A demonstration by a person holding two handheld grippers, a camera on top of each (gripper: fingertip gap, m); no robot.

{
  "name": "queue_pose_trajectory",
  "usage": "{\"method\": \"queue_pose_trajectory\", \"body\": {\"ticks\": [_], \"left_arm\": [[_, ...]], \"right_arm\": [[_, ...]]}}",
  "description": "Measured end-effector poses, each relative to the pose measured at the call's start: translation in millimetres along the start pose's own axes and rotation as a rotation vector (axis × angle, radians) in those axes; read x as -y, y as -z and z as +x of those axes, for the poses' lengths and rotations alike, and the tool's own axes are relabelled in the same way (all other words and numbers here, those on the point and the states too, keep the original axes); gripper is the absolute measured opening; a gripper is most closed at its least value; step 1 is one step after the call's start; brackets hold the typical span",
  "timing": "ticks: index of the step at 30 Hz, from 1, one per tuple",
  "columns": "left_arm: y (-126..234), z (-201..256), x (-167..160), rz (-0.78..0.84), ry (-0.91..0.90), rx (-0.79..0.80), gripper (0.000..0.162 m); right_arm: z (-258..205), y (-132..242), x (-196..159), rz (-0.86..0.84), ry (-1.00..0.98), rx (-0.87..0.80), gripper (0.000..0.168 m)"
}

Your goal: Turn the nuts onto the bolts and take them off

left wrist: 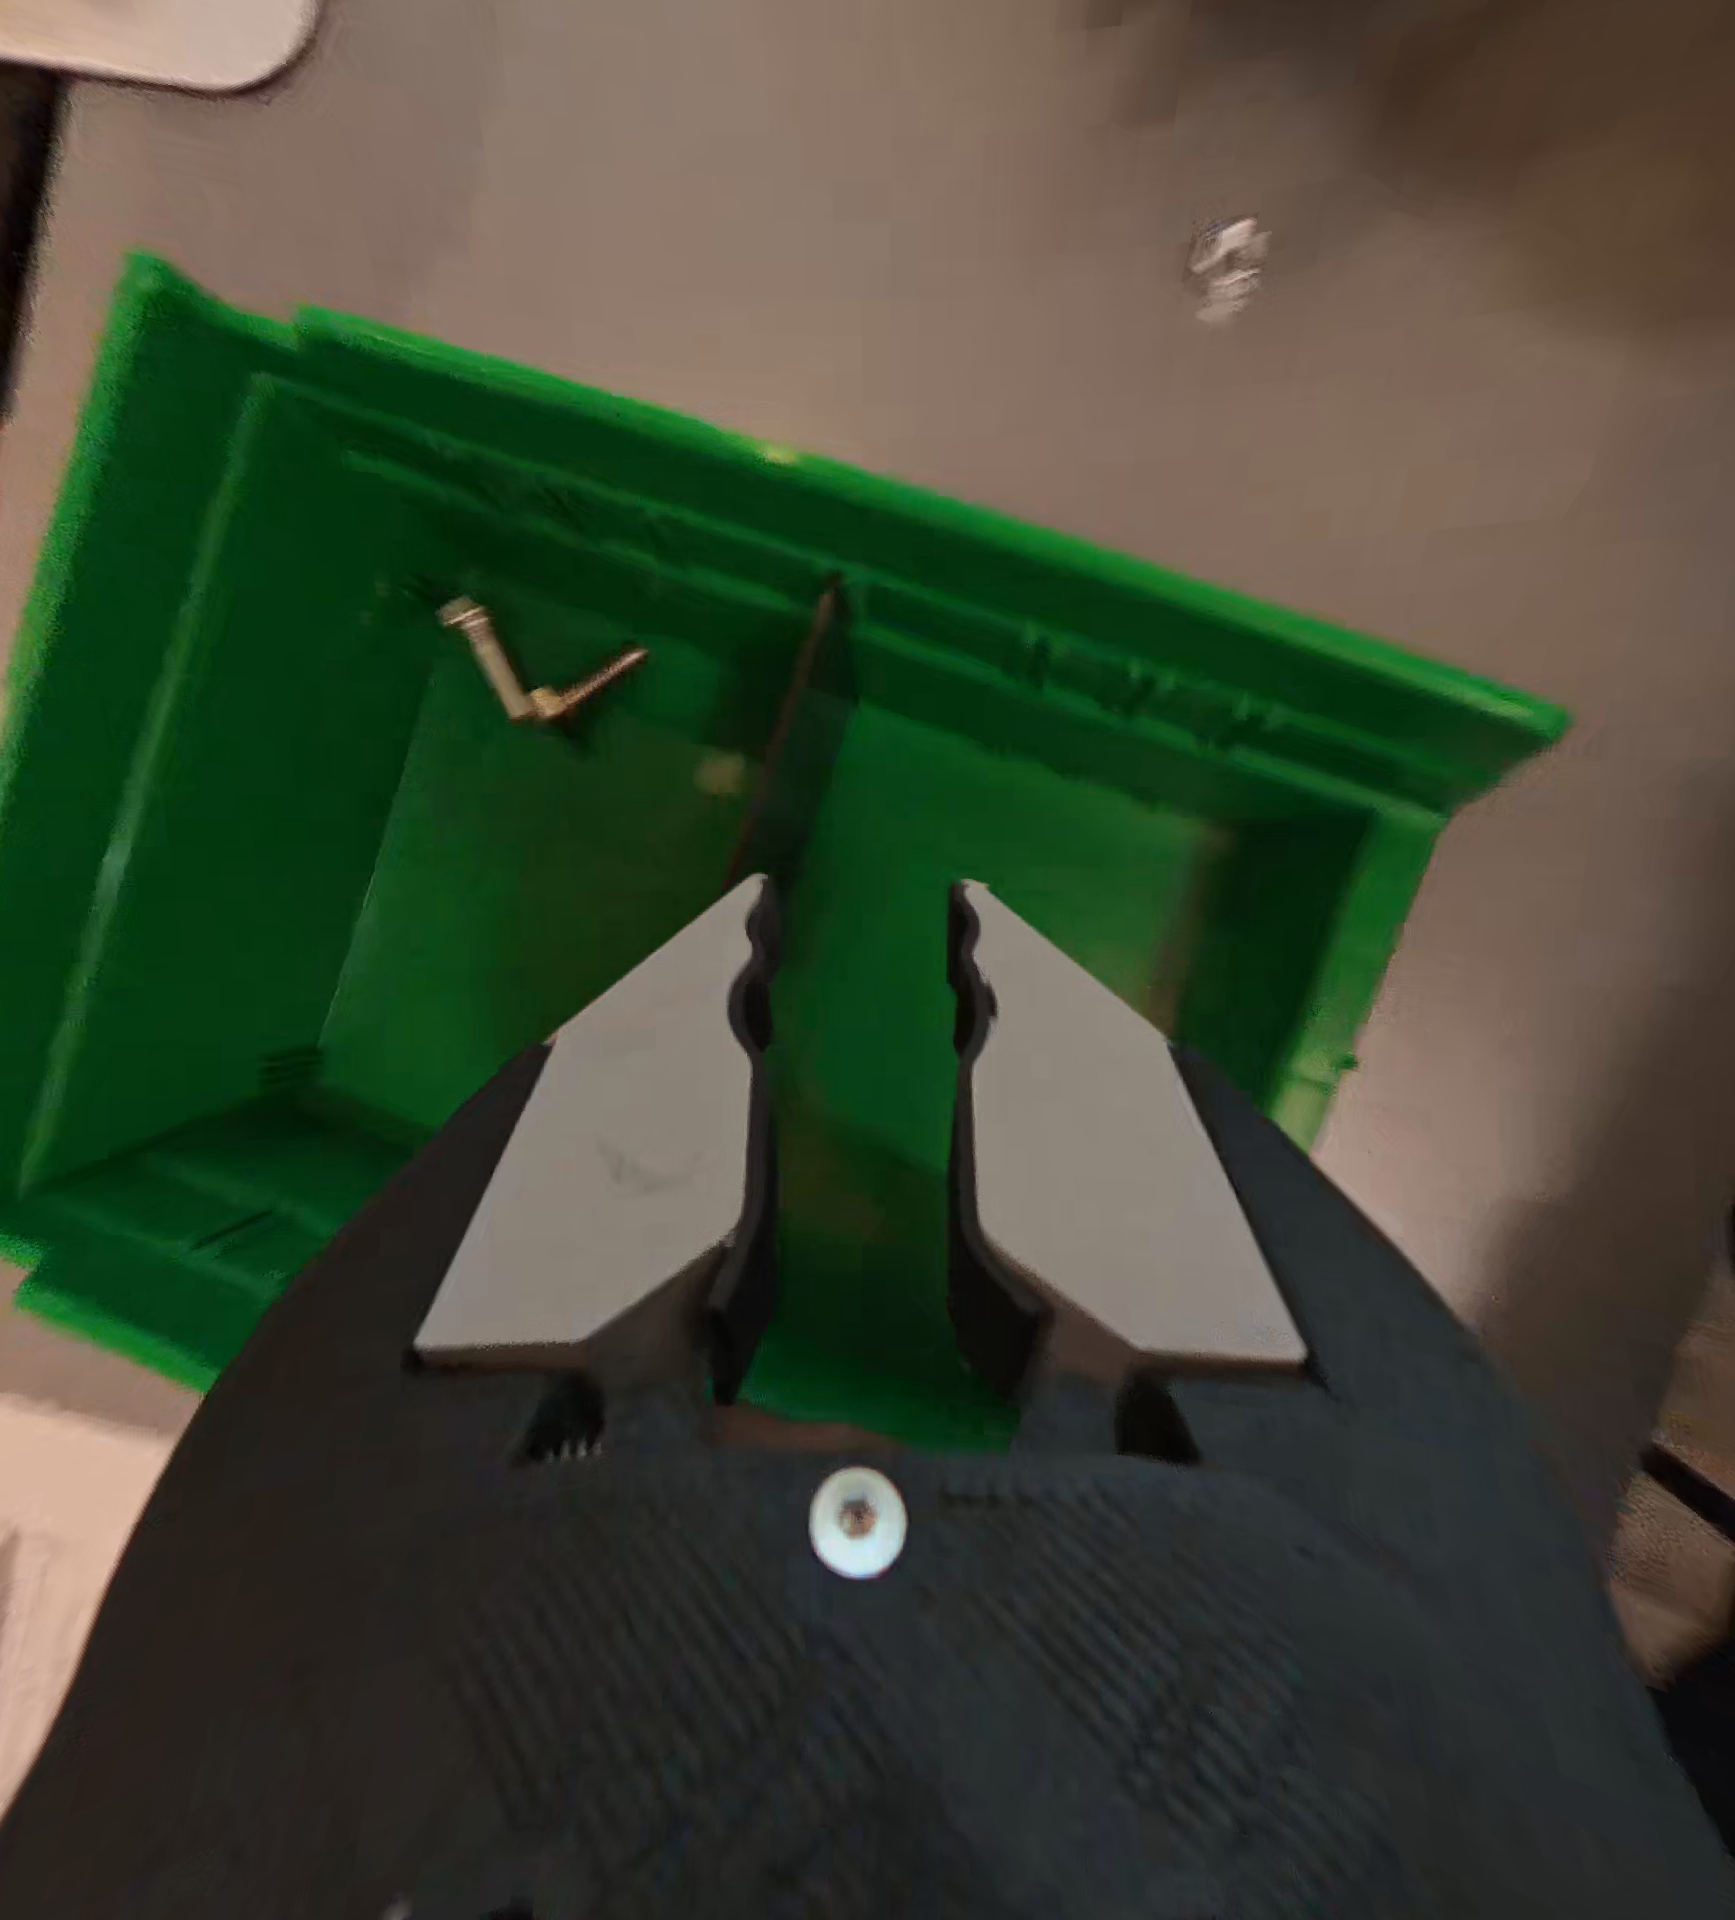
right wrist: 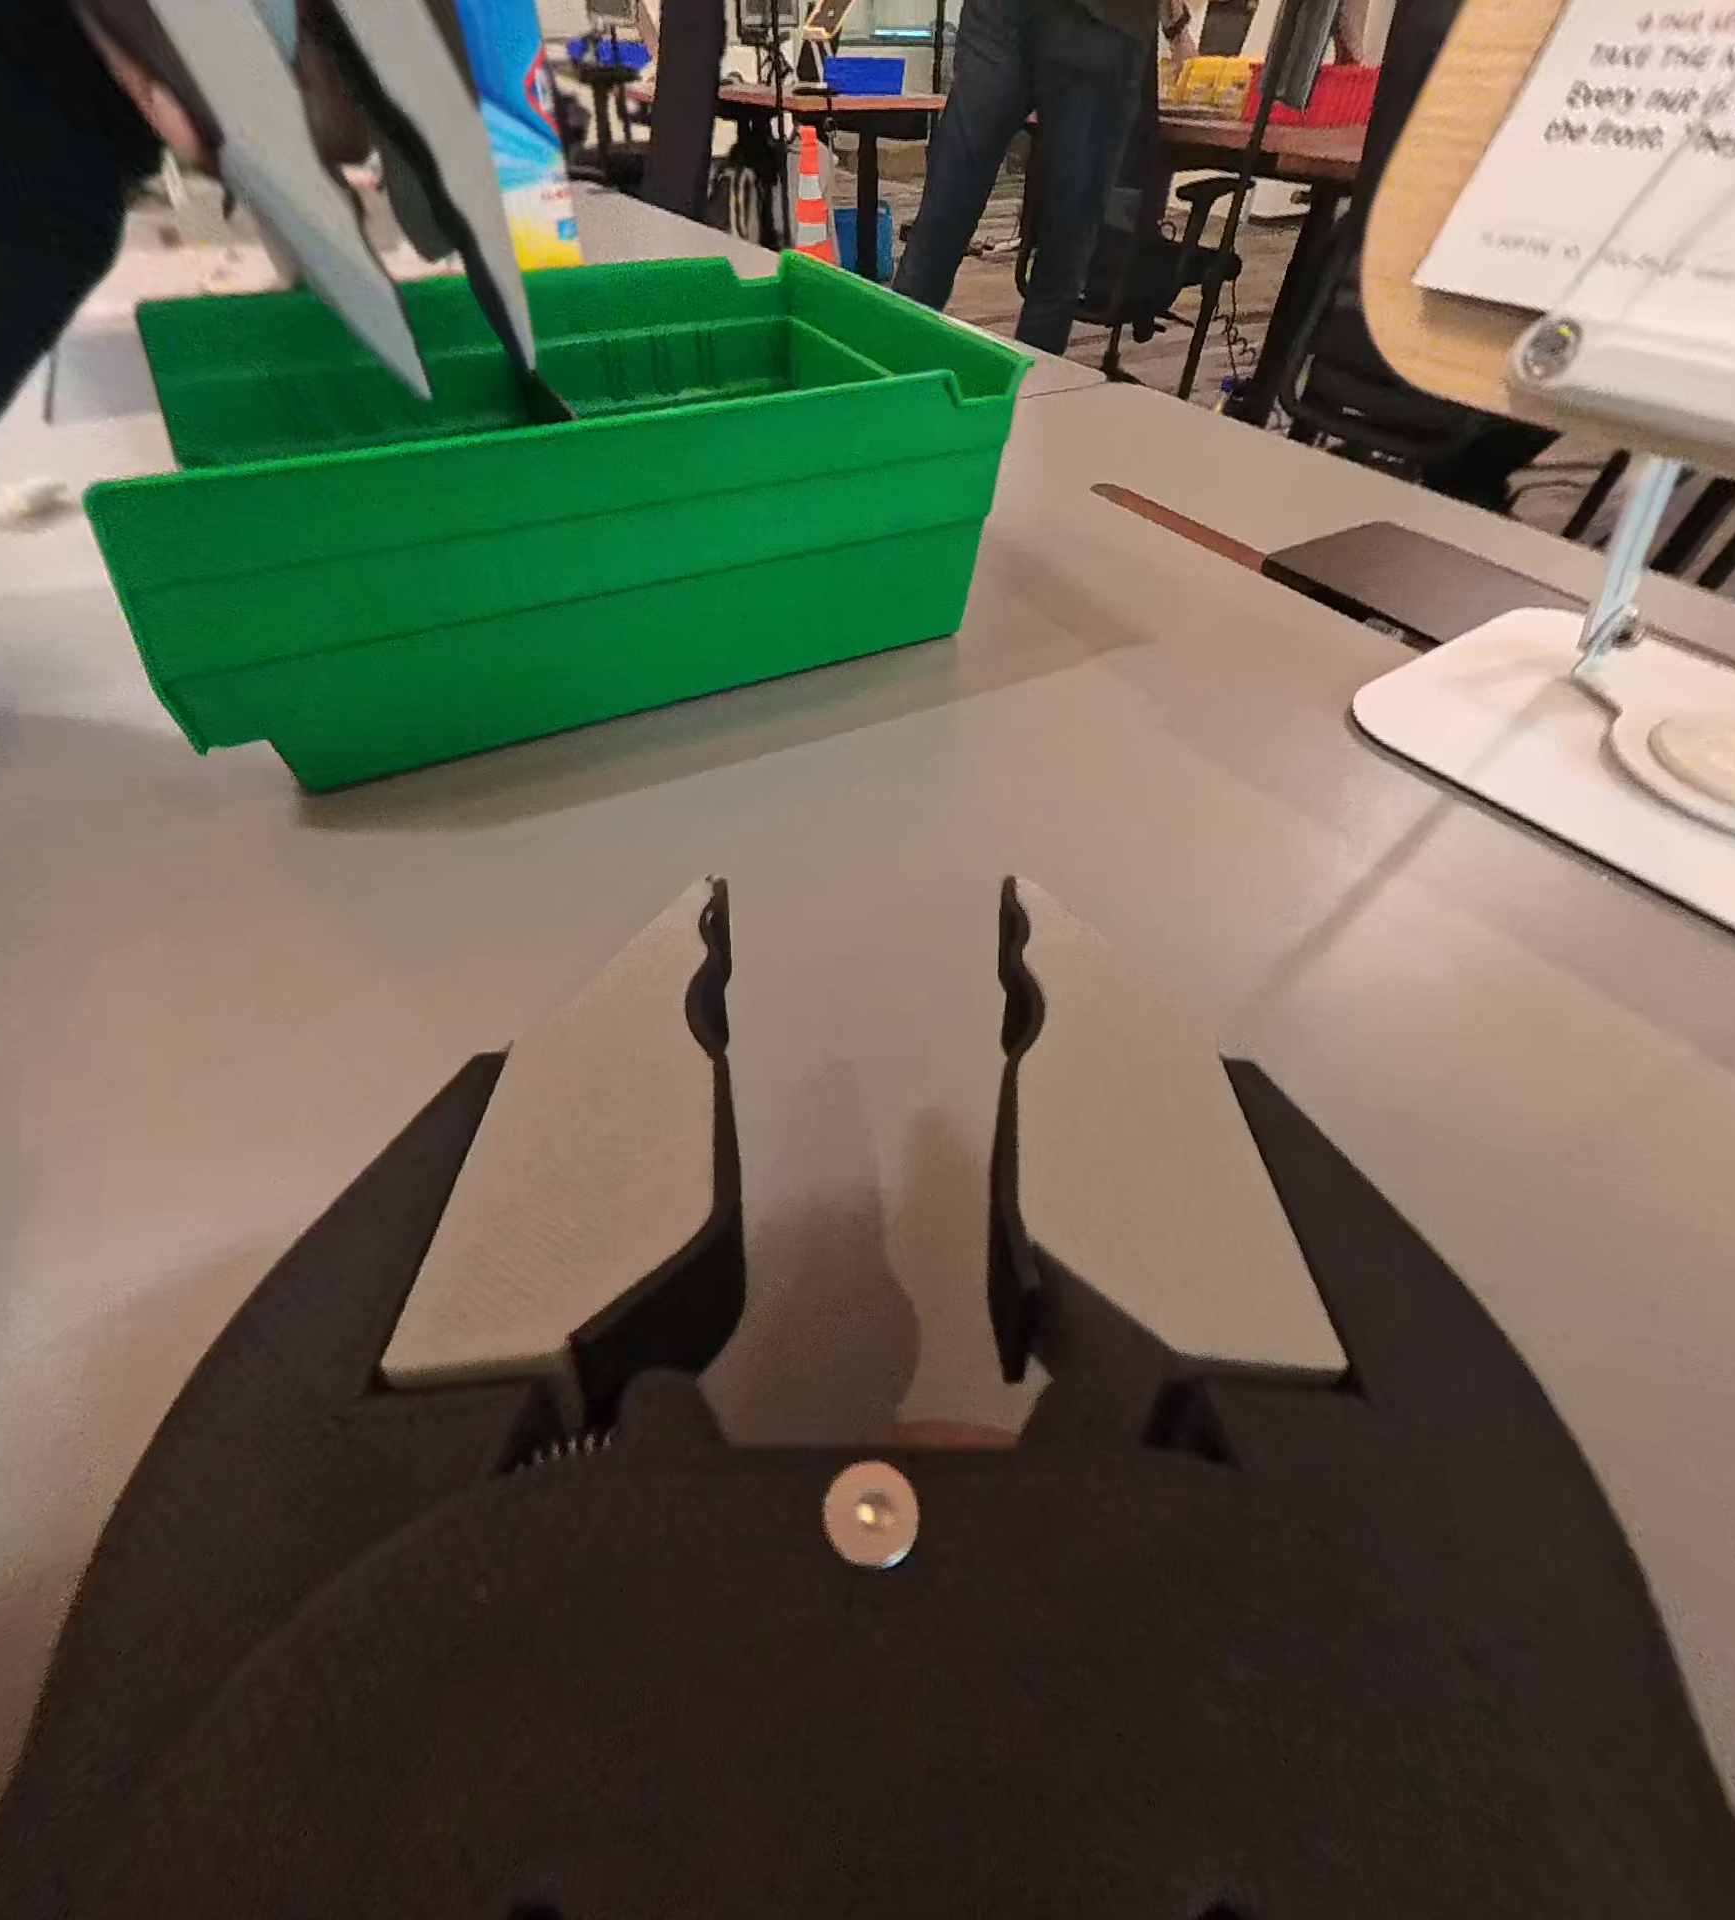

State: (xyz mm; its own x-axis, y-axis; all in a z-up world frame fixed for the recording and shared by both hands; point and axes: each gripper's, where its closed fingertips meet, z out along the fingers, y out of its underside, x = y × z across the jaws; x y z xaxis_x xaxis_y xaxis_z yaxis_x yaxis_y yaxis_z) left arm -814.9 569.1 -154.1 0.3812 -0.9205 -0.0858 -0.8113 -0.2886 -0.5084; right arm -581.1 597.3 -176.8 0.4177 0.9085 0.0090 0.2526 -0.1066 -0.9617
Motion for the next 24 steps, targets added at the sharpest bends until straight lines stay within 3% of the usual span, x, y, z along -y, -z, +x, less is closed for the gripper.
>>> {"method": "queue_pose_trajectory", "body": {"ticks": [2,5,9,11,14,16,20,24], "left_arm": [[-1.2,-19.4,4.9,-0.019,0.084,0.109,0.03],[-5.2,-35.9,37.7,0.095,0.177,0.1,0.029],[-45.3,-69.9,30.0,-0.06,0.18,0.119,0.03],[-67.0,-77.8,26.2,-0.134,0.081,0.084,0.017],[-84.6,-72.5,13.8,-0.208,-0.292,0.022,0.018],[-90.8,-73.0,11.8,-0.27,-0.315,0.002,0.023],[-99.6,-78.1,23.7,-0.259,-0.425,0.029,0.016],[-117.1,-82.2,1.0,-0.384,-0.419,-0.016,0.017]], "right_arm": [[4.6,1.1,0.7,0.014,-0.062,0.016,0.049],[8.2,2.0,2.5,0.03,-0.118,0.032,0.049],[8.5,2.5,2.1,0.029,-0.118,0.026,0.049],[6.7,3.0,1.6,0.024,-0.105,0.022,0.049],[1.6,2.9,-0.4,0.009,-0.09,0.032,0.049],[-2.3,3.8,1.1,0.012,-0.077,0.04,0.049],[-7.2,4.6,3.1,0.015,-0.051,0.044,0.049],[-5.0,5.5,2.9,0.015,-0.048,0.033,0.049]]}}
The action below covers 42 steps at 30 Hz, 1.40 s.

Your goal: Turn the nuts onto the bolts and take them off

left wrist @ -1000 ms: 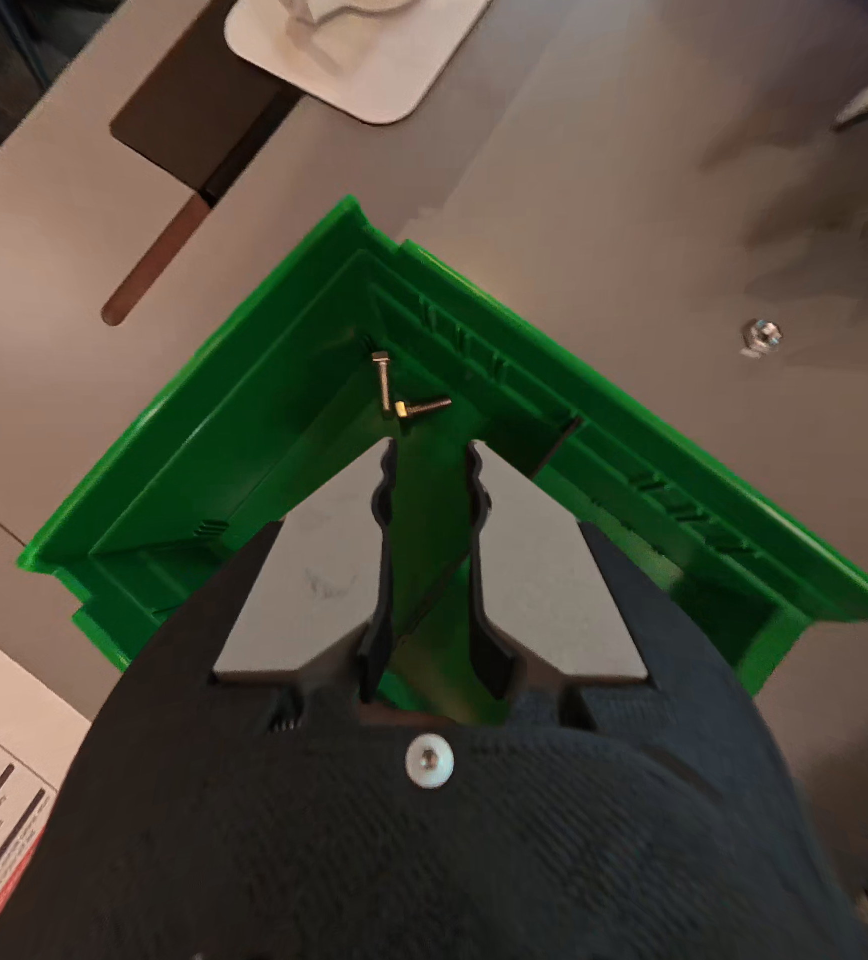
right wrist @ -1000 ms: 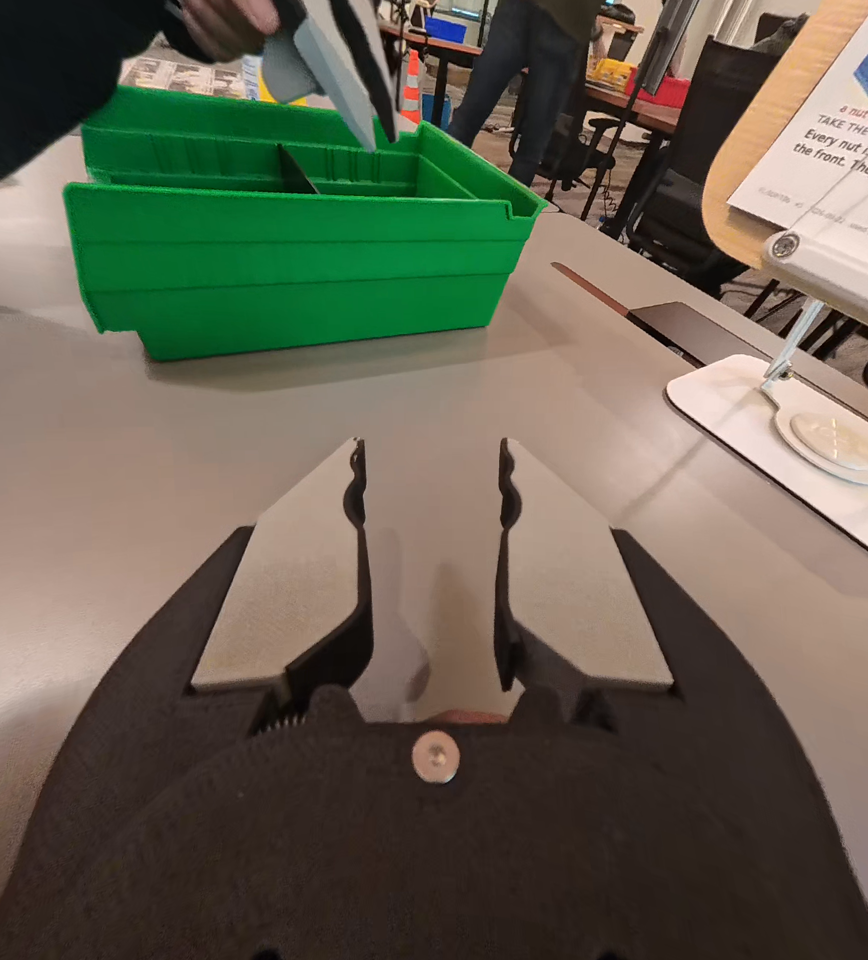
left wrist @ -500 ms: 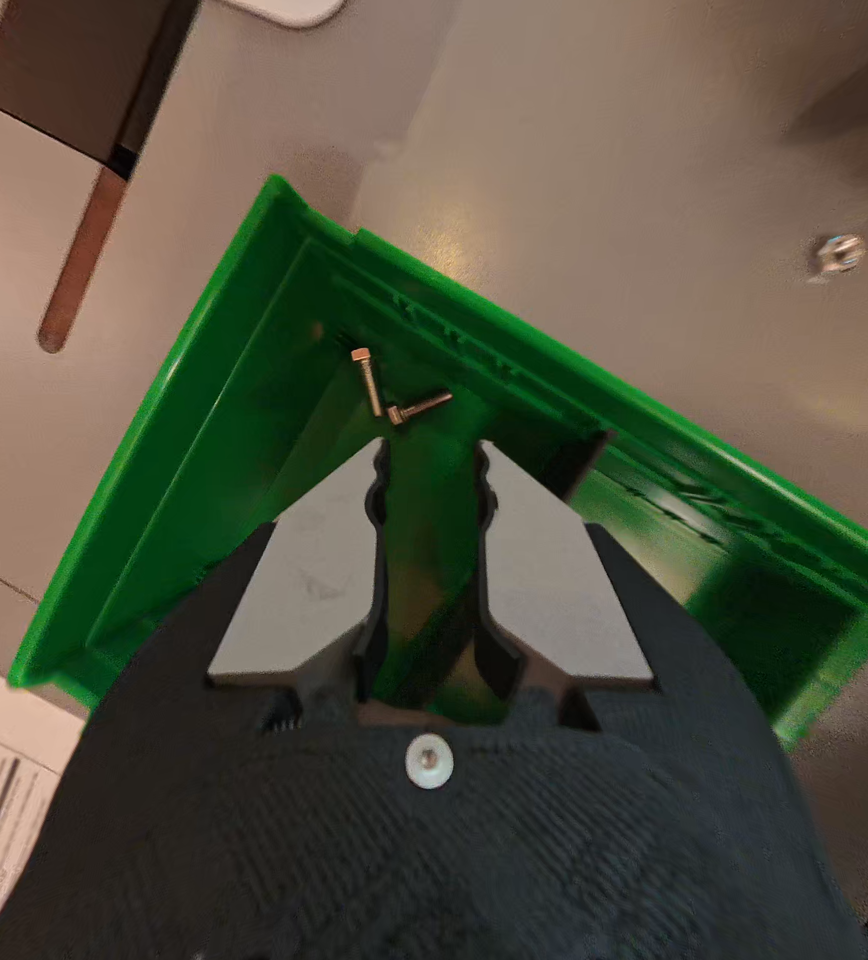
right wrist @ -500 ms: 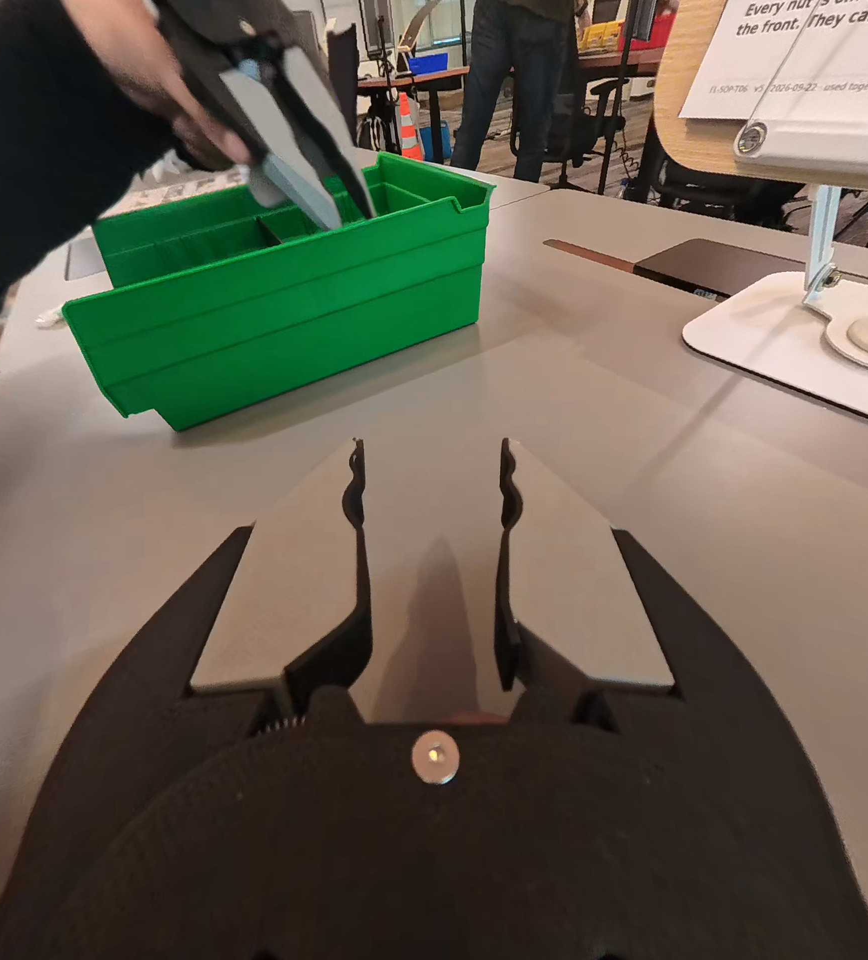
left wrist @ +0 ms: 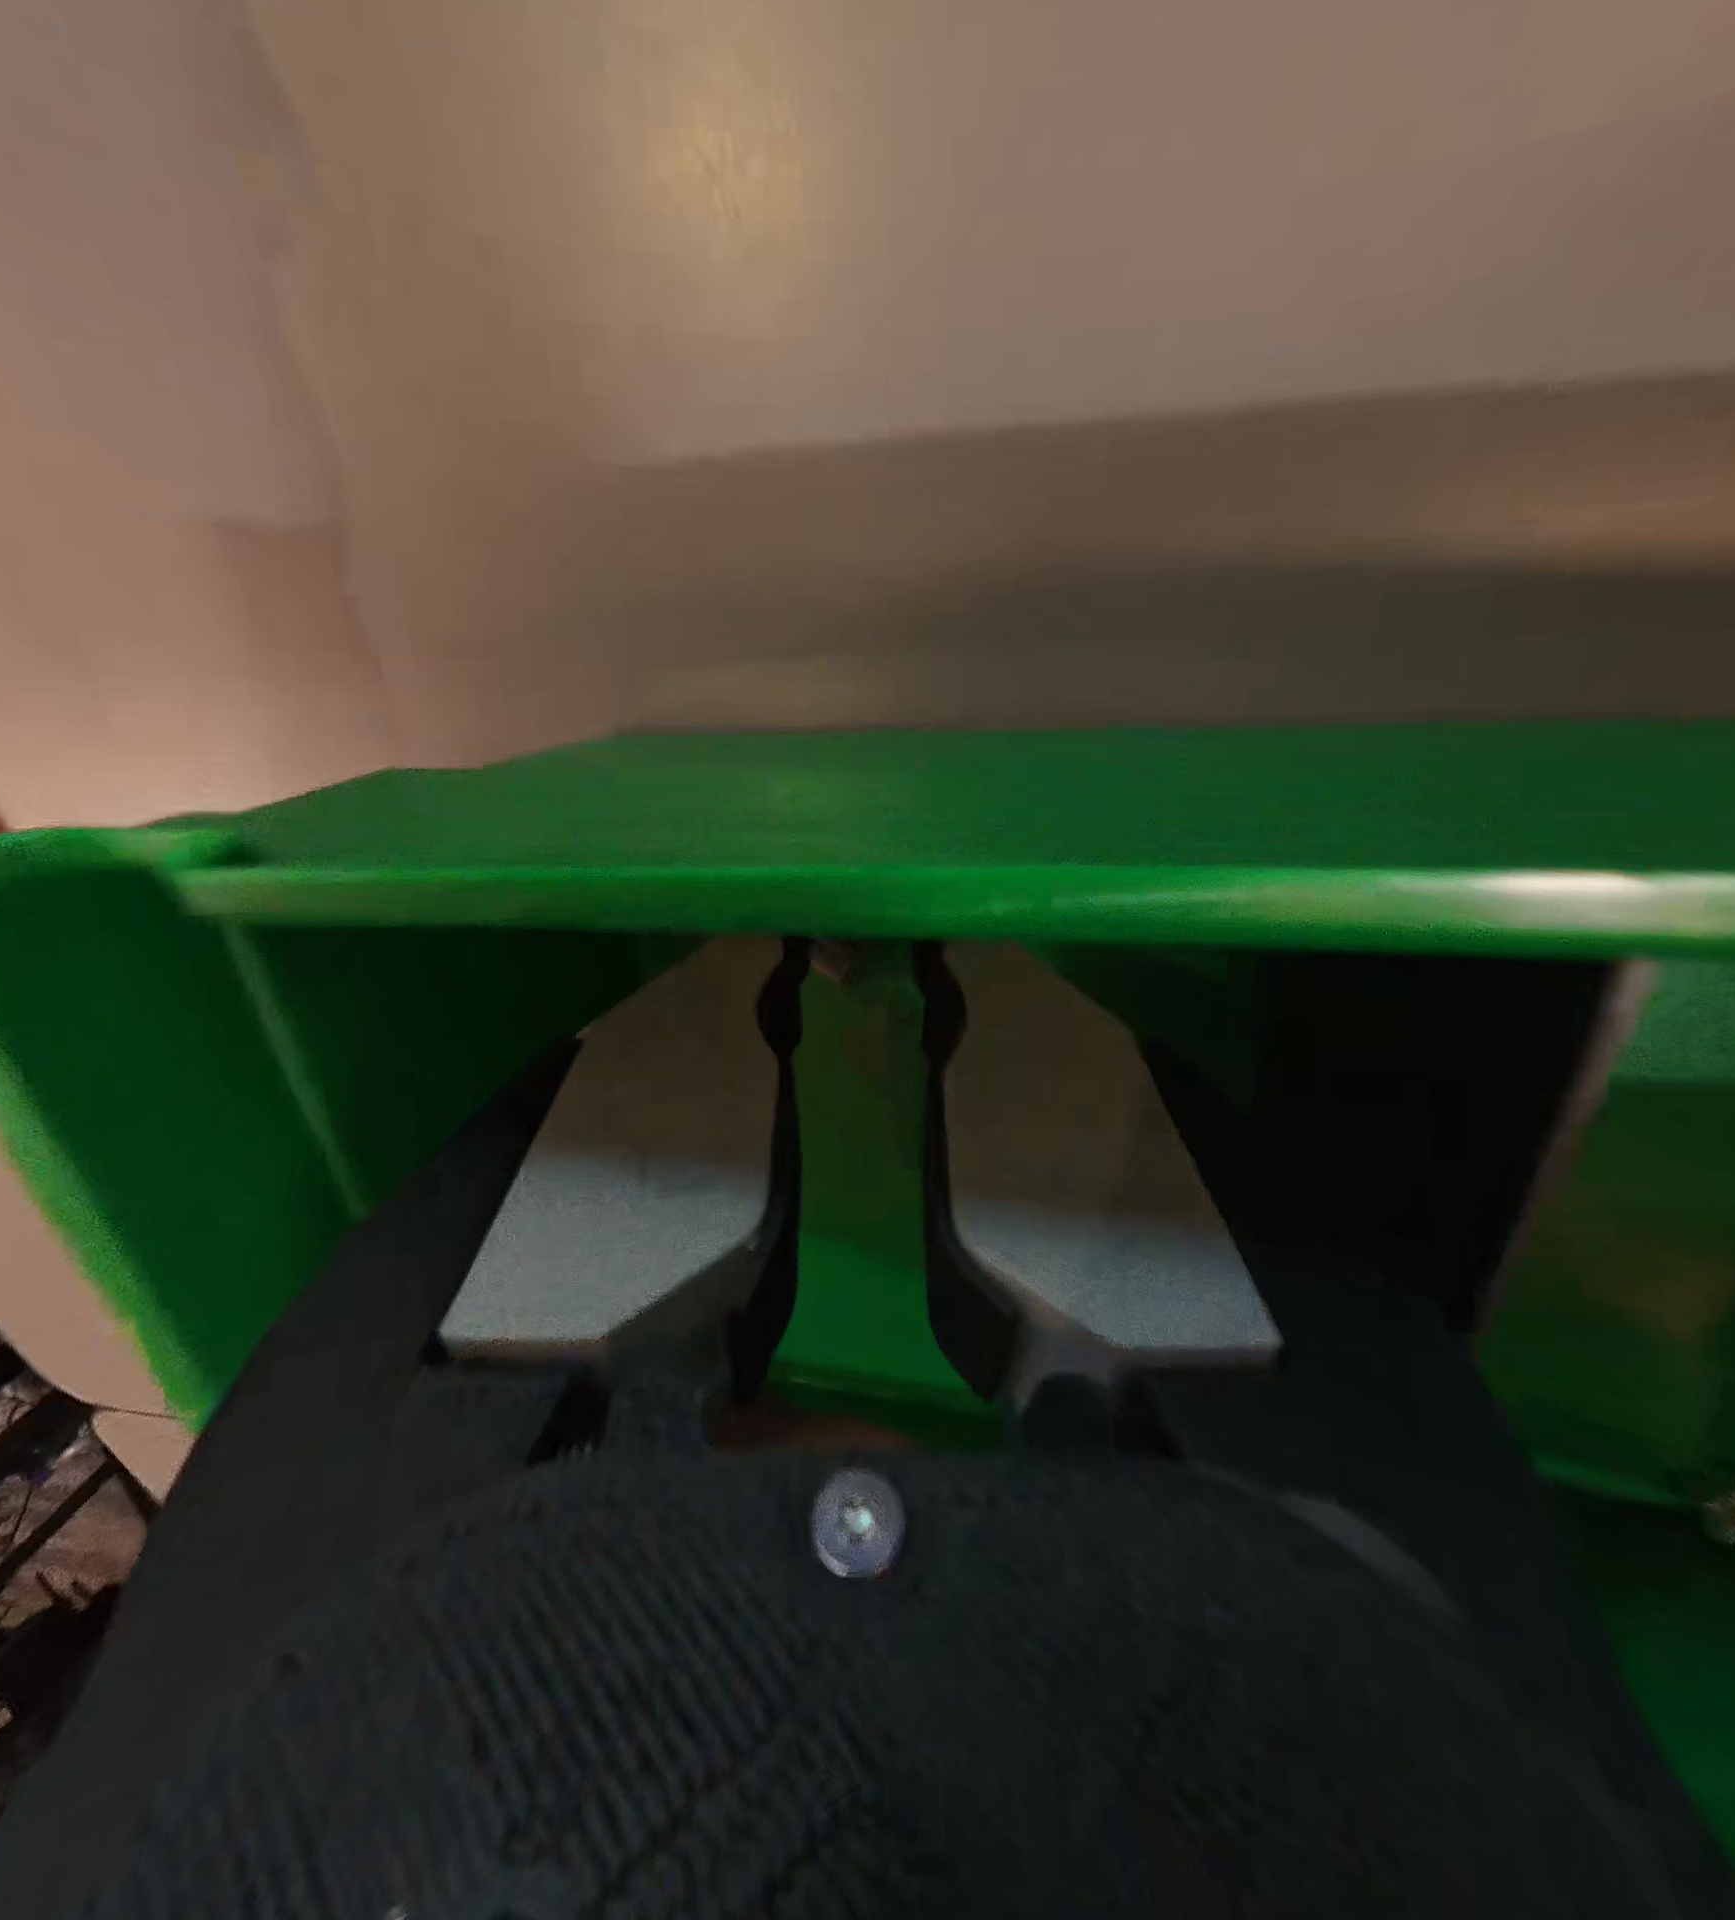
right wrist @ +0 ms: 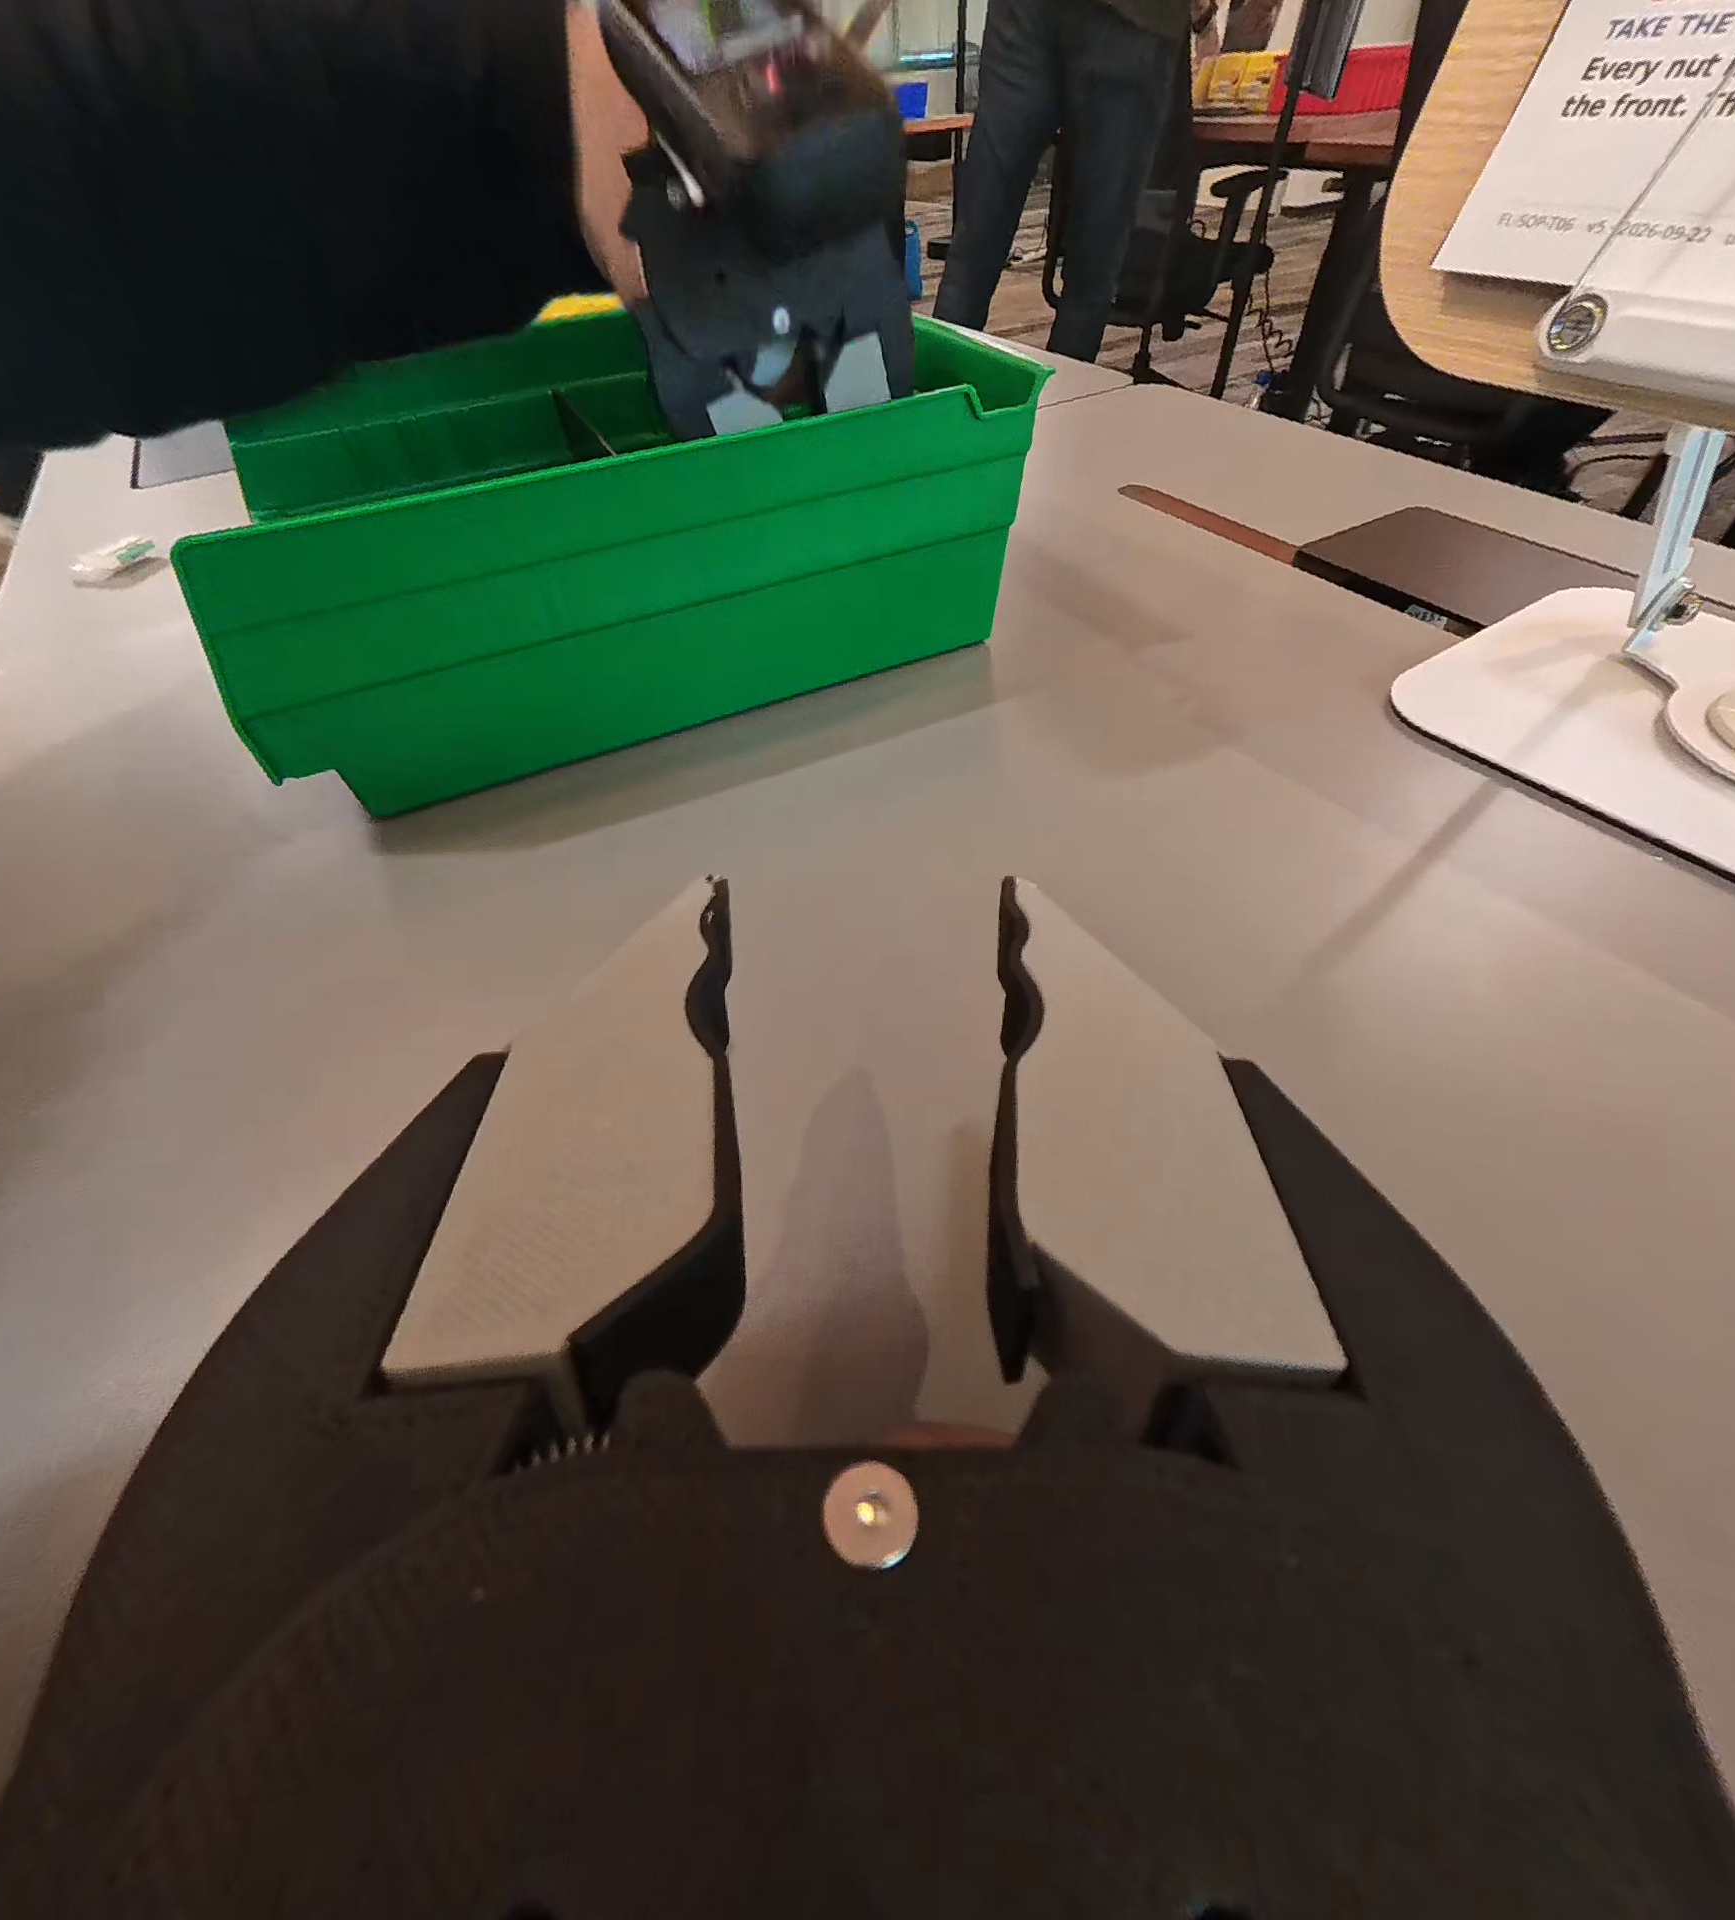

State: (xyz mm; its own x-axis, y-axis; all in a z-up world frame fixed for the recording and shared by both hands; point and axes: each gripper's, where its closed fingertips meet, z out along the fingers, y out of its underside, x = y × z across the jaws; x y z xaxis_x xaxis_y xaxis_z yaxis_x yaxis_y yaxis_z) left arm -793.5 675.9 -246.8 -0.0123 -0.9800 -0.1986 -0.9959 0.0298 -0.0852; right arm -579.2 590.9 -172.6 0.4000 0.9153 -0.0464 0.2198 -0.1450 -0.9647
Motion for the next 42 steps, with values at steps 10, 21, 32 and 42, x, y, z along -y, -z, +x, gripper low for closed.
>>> {"method": "queue_pose_trajectory", "body": {"ticks": [10,21,32,42], "left_arm": [[4.1,5.5,-6.2,0.088,0.151,-0.089,0.008],[196.9,-4.2,46.9,0.867,0.599,0.375,0.007],[199.5,74.4,226.3,1.274,0.722,0.397,0.007],[160.1,49.9,267.7,1.32,0.639,0.467,0.007]], "right_arm": [[5.7,6.5,4.8,0.028,-0.023,-0.011,0.047],[-9.4,9.4,14.6,0.05,0.01,0.039,0.047],[-24.5,45.6,60.7,0.233,0.036,0.166,0.05],[10.4,74.3,80.8,0.36,-0.058,0.054,0.048]]}}
